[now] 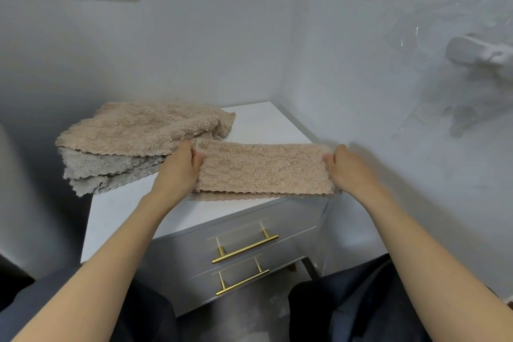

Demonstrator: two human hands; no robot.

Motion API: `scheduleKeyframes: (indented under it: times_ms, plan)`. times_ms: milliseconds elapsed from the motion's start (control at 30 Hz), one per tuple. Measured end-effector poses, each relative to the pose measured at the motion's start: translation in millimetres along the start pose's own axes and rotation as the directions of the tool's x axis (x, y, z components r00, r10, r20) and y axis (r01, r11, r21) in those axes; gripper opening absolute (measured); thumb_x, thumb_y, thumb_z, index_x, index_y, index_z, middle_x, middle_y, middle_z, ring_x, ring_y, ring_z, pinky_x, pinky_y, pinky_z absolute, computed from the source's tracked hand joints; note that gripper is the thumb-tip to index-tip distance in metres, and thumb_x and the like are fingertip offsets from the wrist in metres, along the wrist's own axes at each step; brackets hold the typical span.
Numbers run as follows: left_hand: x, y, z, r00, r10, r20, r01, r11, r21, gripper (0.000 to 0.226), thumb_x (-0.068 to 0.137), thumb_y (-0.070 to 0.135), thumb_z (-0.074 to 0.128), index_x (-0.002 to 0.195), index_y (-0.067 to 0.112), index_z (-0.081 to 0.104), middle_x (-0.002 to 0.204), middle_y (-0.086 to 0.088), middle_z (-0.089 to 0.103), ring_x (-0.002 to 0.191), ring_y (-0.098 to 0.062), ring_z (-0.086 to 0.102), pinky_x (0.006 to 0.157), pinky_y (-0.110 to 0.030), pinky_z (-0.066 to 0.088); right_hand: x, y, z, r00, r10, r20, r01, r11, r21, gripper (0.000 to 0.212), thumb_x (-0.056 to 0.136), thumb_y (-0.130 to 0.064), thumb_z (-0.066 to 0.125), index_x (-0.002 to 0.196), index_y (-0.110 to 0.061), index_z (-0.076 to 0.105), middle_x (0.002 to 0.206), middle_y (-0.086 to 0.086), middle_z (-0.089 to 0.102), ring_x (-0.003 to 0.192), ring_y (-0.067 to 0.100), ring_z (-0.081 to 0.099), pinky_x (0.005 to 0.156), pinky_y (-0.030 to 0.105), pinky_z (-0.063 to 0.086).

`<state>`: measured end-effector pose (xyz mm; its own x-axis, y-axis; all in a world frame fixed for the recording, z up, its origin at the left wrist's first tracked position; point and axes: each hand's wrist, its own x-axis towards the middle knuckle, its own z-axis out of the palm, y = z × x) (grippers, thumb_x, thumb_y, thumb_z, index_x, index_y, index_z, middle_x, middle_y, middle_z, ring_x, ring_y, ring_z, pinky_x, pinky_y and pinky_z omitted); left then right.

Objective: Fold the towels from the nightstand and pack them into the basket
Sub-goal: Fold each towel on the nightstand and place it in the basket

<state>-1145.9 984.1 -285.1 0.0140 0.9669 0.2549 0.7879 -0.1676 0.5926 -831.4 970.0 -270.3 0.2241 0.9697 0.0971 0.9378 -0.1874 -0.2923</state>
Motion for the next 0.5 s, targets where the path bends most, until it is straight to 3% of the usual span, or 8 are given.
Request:
scheduleKeyframes:
  times_ms: [167,267,333,433,500]
  plan:
    - [-7,4,-2,1.0,0.02,-0.014,-0.016,0.979,0.204,0.024,0.101,0.027,0.044,0.101,0.004,0.04,0.065,-0.007,0.055,0.054,-0.024,0.049,0.047,-0.033,0.033,-1,-3,4,1.0,0.027,-0.012,-0.027,0.996,-0.08,0.03,0.103,-0.028,0.03,0.109,-0.001,0.041,0.105,0.021,0.063,0.098,0.035,0.059,0.072,0.038,0.041]
    - [-13,16,-3,0.996,0.037,-0.079,-0.004,0.926,0.377,0.027,0.1,0.027,0.042,0.111,0.002,0.042,0.098,-0.014,0.059,0.082,-0.032,0.056,0.062,-0.039,0.043,-9,-15,3,0.987,-0.02,-0.16,-0.001,0.992,-0.127,0.024,0.099,-0.025,0.038,0.106,-0.003,0.043,0.103,0.017,0.059,0.097,0.034,0.055,0.064,0.035,0.034]
    - [-13,25,0,0.983,0.139,-0.116,-0.072,0.891,0.449,0.027,0.1,0.024,0.042,0.117,0.003,0.046,0.114,-0.012,0.052,0.101,-0.029,0.05,0.078,-0.037,0.043,-16,-32,5,0.957,-0.144,-0.251,0.091,0.973,-0.211,0.023,0.097,-0.027,0.043,0.105,-0.005,0.047,0.105,0.012,0.054,0.101,0.032,0.049,0.068,0.036,0.034]
    - [-13,38,12,0.953,0.29,-0.091,-0.239,0.901,0.363,0.031,0.1,0.02,0.04,0.125,0.006,0.052,0.123,-0.009,0.052,0.11,-0.026,0.047,0.094,-0.034,0.037,-27,-59,19,0.909,-0.318,-0.269,0.301,0.948,-0.104,0.022,0.098,-0.026,0.042,0.105,-0.009,0.054,0.107,0.006,0.054,0.103,0.026,0.049,0.08,0.036,0.04]
    - [-14,46,23,0.95,0.312,-0.01,-0.3,0.923,0.241,0.035,0.101,0.019,0.037,0.132,0.007,0.049,0.133,-0.008,0.051,0.12,-0.024,0.046,0.102,-0.034,0.034,-32,-74,30,0.903,-0.378,-0.203,0.391,0.92,0.028,0.031,0.101,-0.024,0.036,0.12,-0.009,0.056,0.121,0.006,0.057,0.113,0.023,0.05,0.095,0.035,0.041]
